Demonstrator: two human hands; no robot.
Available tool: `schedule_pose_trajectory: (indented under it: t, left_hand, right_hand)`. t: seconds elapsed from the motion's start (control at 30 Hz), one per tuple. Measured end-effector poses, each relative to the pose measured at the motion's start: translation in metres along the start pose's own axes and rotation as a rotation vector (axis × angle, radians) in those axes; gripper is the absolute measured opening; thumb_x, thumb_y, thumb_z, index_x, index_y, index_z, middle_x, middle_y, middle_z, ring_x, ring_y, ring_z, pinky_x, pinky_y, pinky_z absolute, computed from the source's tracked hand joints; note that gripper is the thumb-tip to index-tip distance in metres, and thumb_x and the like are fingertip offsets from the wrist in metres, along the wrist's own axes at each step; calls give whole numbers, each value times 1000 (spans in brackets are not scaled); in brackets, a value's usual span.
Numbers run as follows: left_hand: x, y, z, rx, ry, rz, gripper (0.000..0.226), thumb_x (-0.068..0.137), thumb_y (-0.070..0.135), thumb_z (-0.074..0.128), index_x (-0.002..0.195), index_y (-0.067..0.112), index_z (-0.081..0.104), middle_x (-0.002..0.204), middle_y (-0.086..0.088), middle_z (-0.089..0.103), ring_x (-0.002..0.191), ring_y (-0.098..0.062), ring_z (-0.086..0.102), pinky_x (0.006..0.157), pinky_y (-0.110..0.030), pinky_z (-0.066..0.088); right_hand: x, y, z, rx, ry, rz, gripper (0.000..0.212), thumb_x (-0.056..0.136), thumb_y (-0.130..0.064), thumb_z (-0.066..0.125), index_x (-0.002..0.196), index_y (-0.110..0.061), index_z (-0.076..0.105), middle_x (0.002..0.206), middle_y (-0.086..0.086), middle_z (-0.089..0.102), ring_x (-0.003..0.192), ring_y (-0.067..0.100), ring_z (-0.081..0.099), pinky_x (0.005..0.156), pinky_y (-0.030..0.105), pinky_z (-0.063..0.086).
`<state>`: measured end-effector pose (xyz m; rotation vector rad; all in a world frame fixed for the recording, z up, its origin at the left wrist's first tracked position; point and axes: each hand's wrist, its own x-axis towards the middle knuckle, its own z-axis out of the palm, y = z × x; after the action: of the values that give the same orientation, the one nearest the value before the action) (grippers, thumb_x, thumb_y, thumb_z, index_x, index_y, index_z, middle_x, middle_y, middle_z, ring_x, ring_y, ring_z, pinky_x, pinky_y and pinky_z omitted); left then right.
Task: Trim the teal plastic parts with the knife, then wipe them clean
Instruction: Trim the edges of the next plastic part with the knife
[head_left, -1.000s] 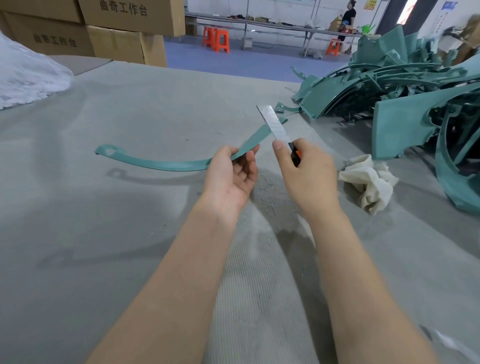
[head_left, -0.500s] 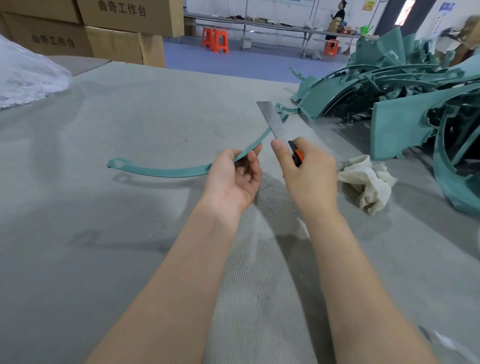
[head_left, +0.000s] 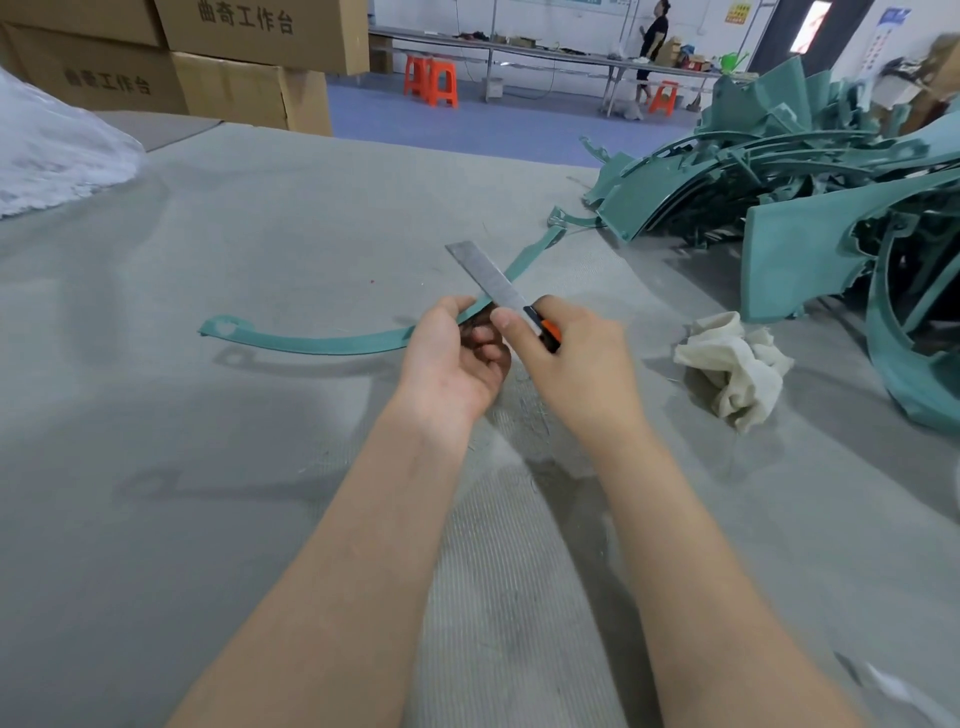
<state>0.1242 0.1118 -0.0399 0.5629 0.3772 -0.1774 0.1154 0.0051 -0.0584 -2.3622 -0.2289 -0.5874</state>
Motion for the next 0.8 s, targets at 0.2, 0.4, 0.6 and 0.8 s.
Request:
schedule_pose_trajectory:
  t: [0.2,0.4,0.6,0.8]
  left_hand:
    - [-2,1,1,43,-36,-13,14,94,10,40,84,12,48,60,-3,70,31,-4,27,36,-14,22]
    - [-1,0,0,36,-28,-27,14,95,10,39,84,12,48,61,-3,70,32,-4,27,36,-14,23]
    - [-1,0,0,37,-20,-16,18,95,10,39,81,10,50,61,-3,69,35,-3,27,39,-14,22]
    - [2,0,-1,37,-5,4,16,95,10,39,83,9,51,61,-3,70,35,-3,27,39,-14,22]
  right_hand:
    - [1,6,-12,30,232,86,51,94,-52,52,59,-25,28,48,-4,32,49,14,36,48,32,23]
    - [2,7,-9,-59,203,79,52,94,-53,51,59,-23,26,48,-5,30,46,12,30,46,30,18]
    - [2,9,-8,-66,190,72,54,93,-54,51,58,-23,24,46,-4,27,44,11,32,43,24,18]
    - [3,10,-7,-12,163,69,53,93,-52,53,58,-23,25,47,-5,29,46,12,30,46,32,20]
